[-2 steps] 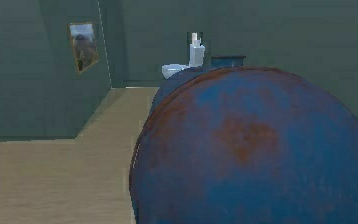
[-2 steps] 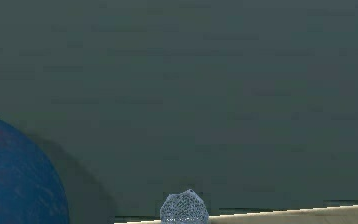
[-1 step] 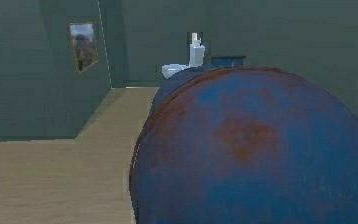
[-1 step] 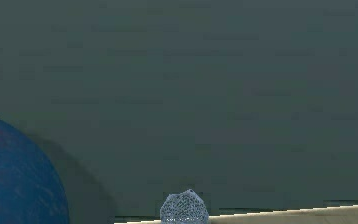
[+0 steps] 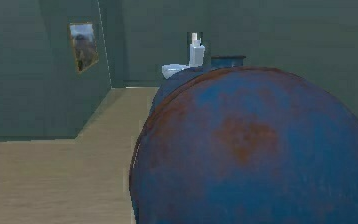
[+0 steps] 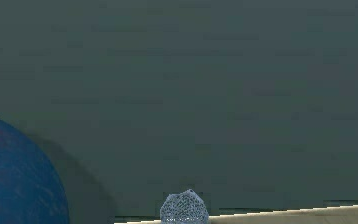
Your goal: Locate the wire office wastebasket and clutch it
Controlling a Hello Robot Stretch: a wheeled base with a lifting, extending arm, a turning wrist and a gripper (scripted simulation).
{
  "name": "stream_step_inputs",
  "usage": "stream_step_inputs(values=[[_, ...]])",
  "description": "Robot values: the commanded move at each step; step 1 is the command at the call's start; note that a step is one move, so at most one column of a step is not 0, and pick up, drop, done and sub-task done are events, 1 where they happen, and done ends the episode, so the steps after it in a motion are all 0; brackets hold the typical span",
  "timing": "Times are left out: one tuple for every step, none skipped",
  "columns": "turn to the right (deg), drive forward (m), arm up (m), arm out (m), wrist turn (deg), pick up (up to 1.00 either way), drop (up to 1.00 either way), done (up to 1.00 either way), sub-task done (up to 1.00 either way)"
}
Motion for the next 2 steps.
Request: stream_step_inputs(values=[[0.0,0.0,0.0,0.0,45.0,0.0,0.0,0.0,0.0],[0.0,0.0,0.0,0.0,6.0,0.0,0.0,0.0,0.0]])
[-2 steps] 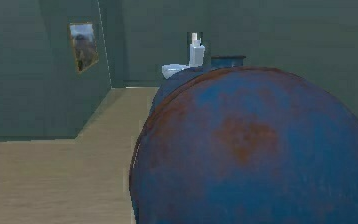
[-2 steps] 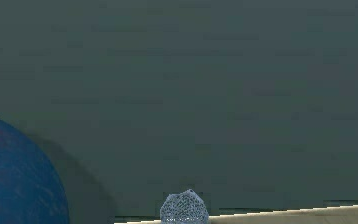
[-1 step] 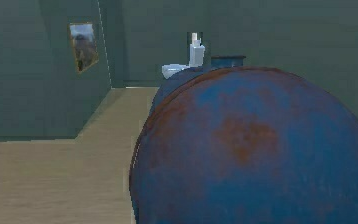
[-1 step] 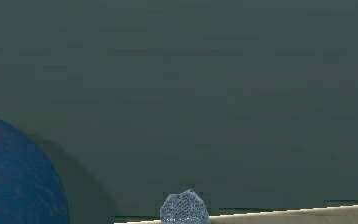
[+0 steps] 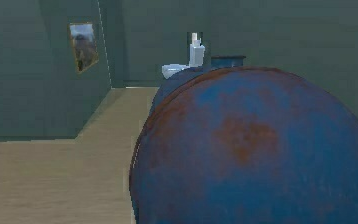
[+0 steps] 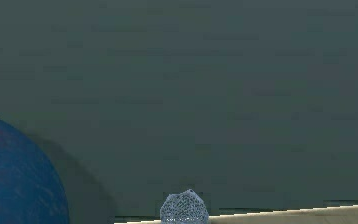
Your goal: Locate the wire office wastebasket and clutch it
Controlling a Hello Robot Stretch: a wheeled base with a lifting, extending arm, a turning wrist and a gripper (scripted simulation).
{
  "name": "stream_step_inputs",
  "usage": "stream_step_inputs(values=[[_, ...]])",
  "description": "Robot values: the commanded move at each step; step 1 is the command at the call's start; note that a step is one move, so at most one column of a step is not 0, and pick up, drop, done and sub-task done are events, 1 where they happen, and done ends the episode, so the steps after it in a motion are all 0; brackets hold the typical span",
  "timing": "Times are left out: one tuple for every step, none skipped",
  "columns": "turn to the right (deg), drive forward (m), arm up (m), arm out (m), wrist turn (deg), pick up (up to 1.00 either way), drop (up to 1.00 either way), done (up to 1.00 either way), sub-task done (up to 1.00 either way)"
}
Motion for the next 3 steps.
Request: stream_step_inputs(values=[[0.0,0.0,0.0,0.0,0.0,1.0,0.0,0.0,0.0],[0.0,0.0,0.1,0.0,0.0,0.0,0.0,0.0,0.0],[0.0,0.0,0.0,0.0,0.0,0.0,0.0,1.0,0.0]])
